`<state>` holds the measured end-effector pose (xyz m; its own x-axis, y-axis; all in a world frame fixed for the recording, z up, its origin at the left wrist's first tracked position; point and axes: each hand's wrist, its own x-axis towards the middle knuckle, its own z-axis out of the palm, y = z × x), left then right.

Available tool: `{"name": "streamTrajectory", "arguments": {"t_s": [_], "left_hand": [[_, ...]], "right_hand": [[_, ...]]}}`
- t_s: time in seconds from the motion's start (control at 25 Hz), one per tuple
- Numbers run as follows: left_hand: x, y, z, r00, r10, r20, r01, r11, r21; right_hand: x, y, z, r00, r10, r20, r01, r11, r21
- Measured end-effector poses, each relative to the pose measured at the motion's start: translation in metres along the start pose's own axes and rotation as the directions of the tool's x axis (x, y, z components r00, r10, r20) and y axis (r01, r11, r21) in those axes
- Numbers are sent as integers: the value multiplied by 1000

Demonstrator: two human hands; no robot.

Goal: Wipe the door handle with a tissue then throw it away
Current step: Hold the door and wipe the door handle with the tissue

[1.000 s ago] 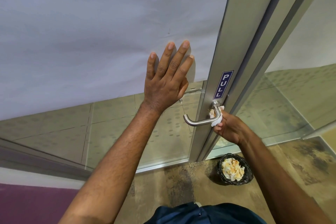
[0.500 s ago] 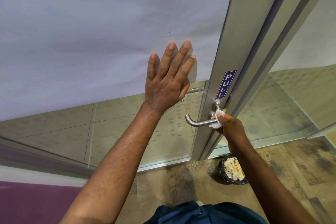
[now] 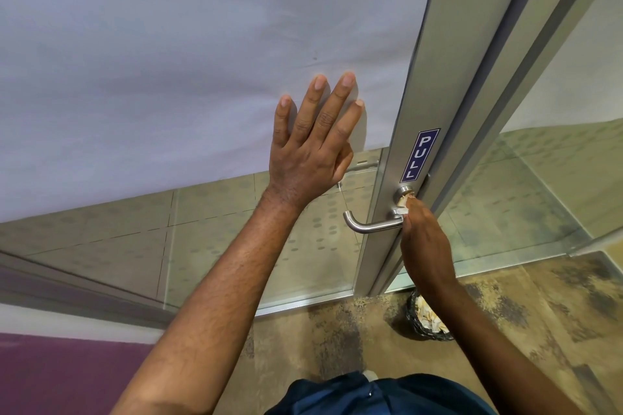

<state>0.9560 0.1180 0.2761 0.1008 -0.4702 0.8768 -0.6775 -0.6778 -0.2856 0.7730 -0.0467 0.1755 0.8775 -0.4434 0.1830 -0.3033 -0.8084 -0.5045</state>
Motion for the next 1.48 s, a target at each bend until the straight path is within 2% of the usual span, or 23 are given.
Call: {"name": "streamTrajectory", "arguments": {"t_s": [0.16, 0.24, 0.32, 0.44, 0.56, 0.72, 0.8, 0.84, 0.92, 1.16, 1.2, 1.32, 1.48], "left_hand": [[-1, 0, 1, 1000, -1, 5, 1, 1000, -3], [-1, 0, 2, 1000, 0, 6, 0, 1000, -5], [-1, -1, 2, 1000, 1, 7, -1, 1000, 1], [-1, 0, 1, 1000, -2, 6, 2, 1000, -2], [1, 0, 0, 1000, -2, 8, 3, 1000, -2], [1, 0, -1, 1000, -1, 9, 1, 1000, 4], [1, 0, -1, 1000, -2, 13, 2, 1000, -1], [0, 0, -1, 1000, 1, 13, -1, 1000, 2], [0, 0, 0, 1000, 3, 7, -3, 1000, 12], [-1, 0, 2, 1000, 3, -3, -3, 1000, 14], [-1, 0, 2, 1000, 2, -1, -2, 1000, 12], [-1, 0, 3, 1000, 5, -1, -5, 1000, 13], [0, 0, 2, 1000, 4, -10, -4, 1000, 18]], "right_hand": [[-2, 15, 0, 991, -120, 62, 128, 979, -158], [-4, 27, 0, 969, -240, 59, 246, 957, -151], [-7, 31, -2, 963, -263, 56, 267, 960, -85], [-11, 25, 2, 990, -123, 67, 114, 984, 134], [-11, 10, 13, 999, 45, 6, -45, 949, 312], [1, -4, 17, 941, 336, -22, -287, 834, 470], [11, -2, 11, 900, 433, 51, -376, 711, 594], [16, 0, 6, 872, 477, 112, -422, 615, 667], [26, 4, -3, 787, 534, 308, -539, 354, 764], [44, 6, -10, 589, 383, 712, -710, -174, 682], [44, 6, -9, 567, 330, 755, -717, -253, 649], [43, 4, -2, 548, 242, 801, -703, -386, 597], [40, -15, 11, 516, 313, 797, -555, -586, 590]]}}
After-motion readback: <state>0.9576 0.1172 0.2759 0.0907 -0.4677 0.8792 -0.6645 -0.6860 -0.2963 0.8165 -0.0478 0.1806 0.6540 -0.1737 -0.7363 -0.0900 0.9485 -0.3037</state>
